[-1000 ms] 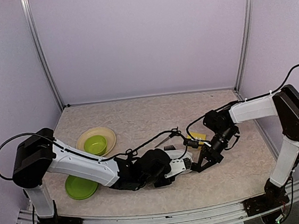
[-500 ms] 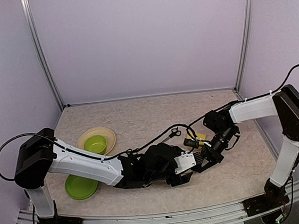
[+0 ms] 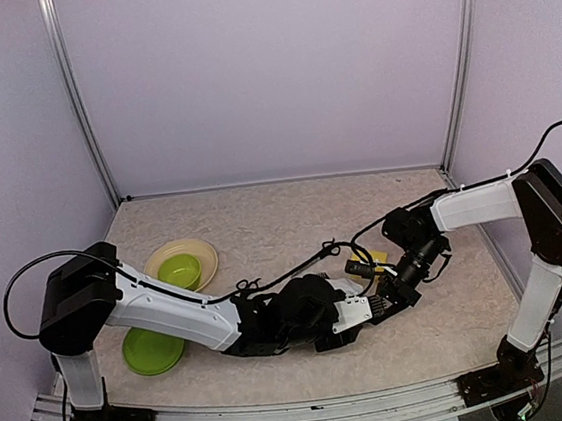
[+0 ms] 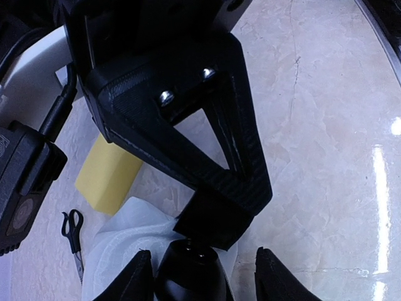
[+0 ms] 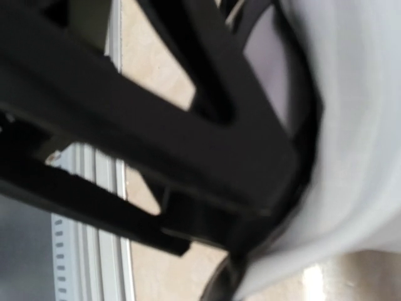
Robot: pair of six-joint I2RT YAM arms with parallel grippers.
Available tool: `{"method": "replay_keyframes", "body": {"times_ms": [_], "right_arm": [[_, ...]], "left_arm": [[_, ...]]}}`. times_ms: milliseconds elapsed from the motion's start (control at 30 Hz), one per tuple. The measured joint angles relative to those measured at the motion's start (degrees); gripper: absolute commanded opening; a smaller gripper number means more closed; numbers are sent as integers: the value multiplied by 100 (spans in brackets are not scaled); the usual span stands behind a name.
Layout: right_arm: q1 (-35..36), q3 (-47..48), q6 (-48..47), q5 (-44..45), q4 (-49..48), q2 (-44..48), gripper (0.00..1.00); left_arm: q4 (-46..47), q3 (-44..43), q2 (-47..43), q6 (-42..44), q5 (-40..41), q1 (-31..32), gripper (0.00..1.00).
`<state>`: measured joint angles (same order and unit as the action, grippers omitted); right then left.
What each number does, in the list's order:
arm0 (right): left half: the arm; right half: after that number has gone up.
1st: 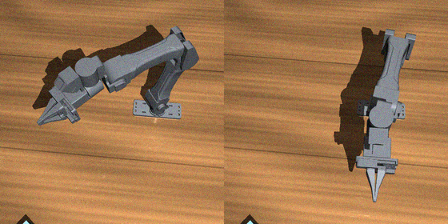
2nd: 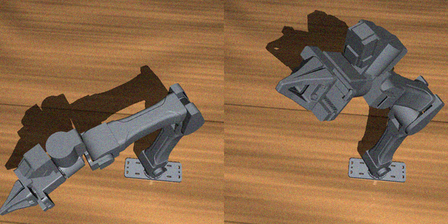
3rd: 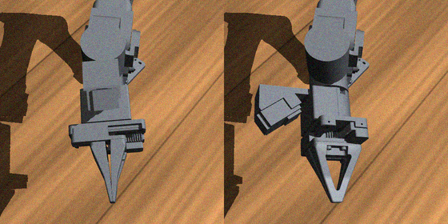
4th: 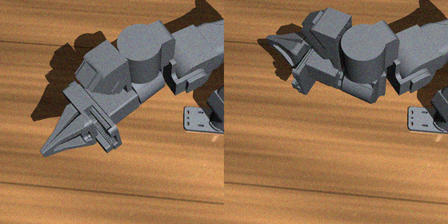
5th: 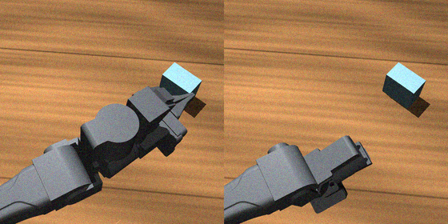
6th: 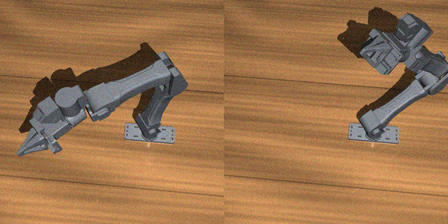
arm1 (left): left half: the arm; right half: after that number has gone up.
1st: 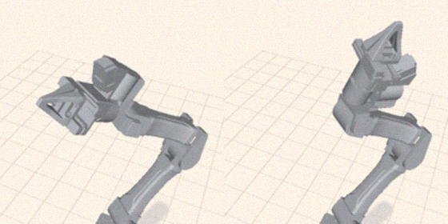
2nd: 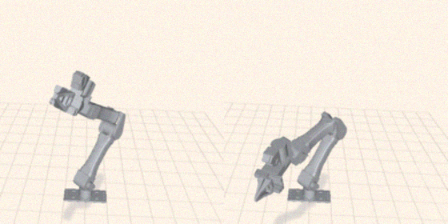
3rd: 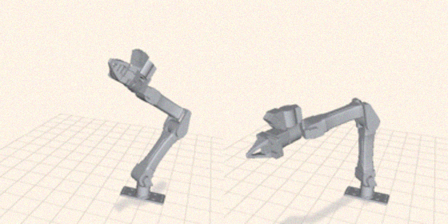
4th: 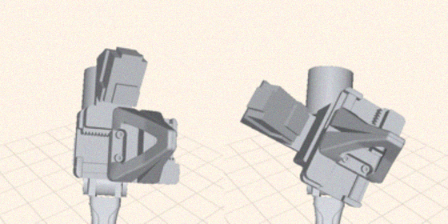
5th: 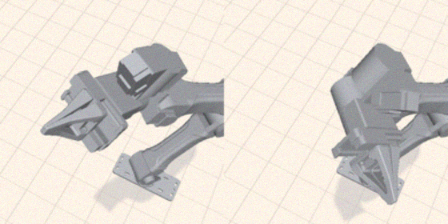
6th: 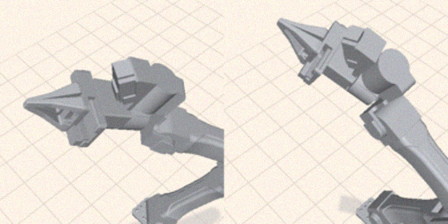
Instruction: Sort the hair-cutting tools
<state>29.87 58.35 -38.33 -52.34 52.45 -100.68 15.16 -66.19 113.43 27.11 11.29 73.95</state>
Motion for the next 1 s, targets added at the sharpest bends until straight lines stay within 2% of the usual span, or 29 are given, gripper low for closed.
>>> {"method": "replay_keyframes", "body": {"times_ms": [100,233,300,633,767,833,933,1000], "right_arm": [[0,2,0,2,7,0,0],[0,0,2,2,7,15,0],[0,0,2,2,4,28,0],[0,0,-4,4,9,111,0],[0,0,-42,-4,28,118,0],[0,0,-70,-28,50,118,0],[0,0,-94,-37,83,142,0],[0,0,-103,-31,92,190,0]], "left_arm": [[9,-4,42,-4,31,0,38],[9,-9,44,-20,57,-9,30],[13,-9,44,-20,72,-9,22],[-125,11,42,-7,173,-55,17],[-214,103,31,-26,339,-107,57],[-289,144,-26,-72,376,-101,69],[-313,326,-354,-129,343,-37,81],[-323,409,-660,-160,291,61,96]]}}
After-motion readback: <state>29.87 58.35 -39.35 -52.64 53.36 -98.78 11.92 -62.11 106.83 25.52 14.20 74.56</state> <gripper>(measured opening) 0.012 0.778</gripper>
